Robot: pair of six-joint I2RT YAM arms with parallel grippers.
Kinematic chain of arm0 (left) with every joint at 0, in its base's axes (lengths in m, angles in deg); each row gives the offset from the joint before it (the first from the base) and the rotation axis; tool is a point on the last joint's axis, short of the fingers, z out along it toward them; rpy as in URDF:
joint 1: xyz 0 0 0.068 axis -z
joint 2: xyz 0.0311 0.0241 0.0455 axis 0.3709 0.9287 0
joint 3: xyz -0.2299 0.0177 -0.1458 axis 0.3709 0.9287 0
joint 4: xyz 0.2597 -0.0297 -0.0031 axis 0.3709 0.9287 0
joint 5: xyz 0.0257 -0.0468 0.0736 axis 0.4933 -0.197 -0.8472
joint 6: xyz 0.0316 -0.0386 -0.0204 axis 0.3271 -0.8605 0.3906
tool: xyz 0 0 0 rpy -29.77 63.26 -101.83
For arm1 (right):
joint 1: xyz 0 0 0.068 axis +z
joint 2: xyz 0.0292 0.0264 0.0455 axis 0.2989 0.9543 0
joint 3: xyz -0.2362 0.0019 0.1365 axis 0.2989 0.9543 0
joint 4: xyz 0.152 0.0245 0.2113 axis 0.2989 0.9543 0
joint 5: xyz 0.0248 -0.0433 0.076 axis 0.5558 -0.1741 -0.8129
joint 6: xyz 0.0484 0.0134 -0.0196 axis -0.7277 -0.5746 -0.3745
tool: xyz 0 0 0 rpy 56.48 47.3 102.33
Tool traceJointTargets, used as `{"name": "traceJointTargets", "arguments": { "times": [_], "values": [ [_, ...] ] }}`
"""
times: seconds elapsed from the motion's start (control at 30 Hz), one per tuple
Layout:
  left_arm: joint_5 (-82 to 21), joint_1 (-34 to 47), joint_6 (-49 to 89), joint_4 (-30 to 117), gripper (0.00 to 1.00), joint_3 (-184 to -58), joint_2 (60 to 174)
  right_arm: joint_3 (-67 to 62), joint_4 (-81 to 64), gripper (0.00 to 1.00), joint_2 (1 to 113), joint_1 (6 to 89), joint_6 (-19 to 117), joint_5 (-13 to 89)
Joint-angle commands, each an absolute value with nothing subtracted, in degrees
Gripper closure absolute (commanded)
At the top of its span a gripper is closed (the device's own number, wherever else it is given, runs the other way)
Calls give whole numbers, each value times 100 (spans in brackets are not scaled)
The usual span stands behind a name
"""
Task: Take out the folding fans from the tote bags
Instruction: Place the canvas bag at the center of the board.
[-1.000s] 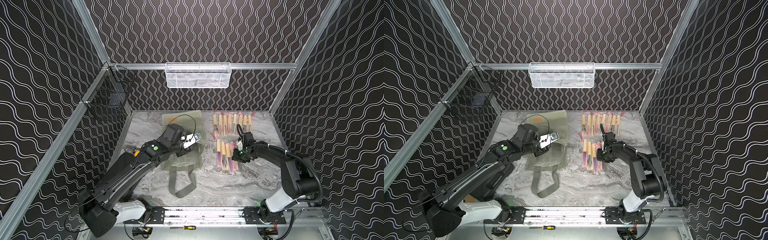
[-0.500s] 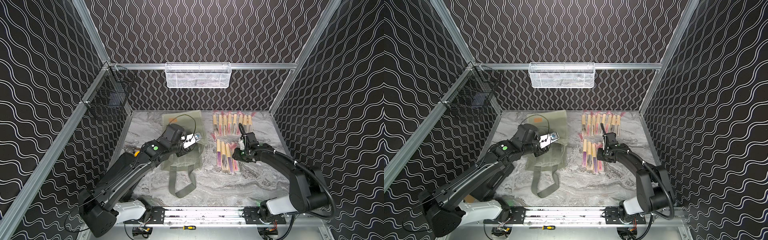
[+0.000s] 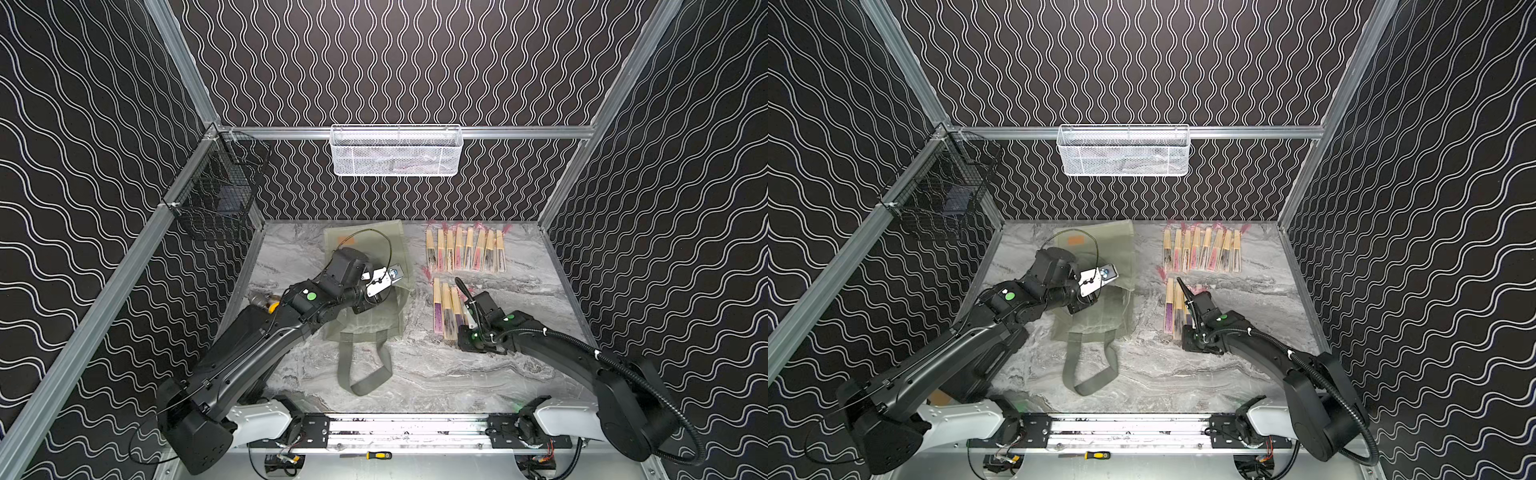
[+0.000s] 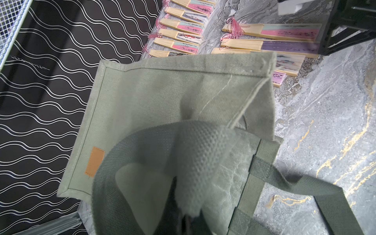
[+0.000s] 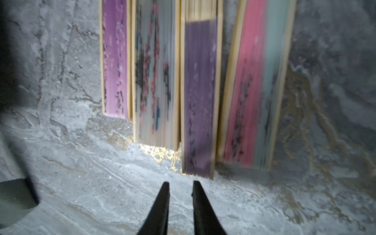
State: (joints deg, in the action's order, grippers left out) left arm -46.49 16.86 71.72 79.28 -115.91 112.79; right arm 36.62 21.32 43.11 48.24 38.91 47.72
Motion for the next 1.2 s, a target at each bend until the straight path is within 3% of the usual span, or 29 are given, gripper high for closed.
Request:
{"name": "traceJointTargets", "arguments": {
  "times": [0.0,0.27,0.7,0.97,1.17],
  "values": [
    [-4592,1687,7126,7727,100,-11609,11287,3685,2341,79,4201,4983,3602,4910],
    [-4595,1687,7122,7749,100,-11619,11302,3753,2537,84,4187,5465,3342,5131],
    [-4527,1688,6768,7729,100,-11747,11270,3384,2321,84,4865,5607,3330,5324],
    [-4855,1668,5435,8413,100,-13042,11620,3413,1396,59,3683,5640,3465,4354],
    [-4962,1569,4818,9292,100,-14183,12271,3656,206,42,2674,6305,2443,4025]
  ]
}}
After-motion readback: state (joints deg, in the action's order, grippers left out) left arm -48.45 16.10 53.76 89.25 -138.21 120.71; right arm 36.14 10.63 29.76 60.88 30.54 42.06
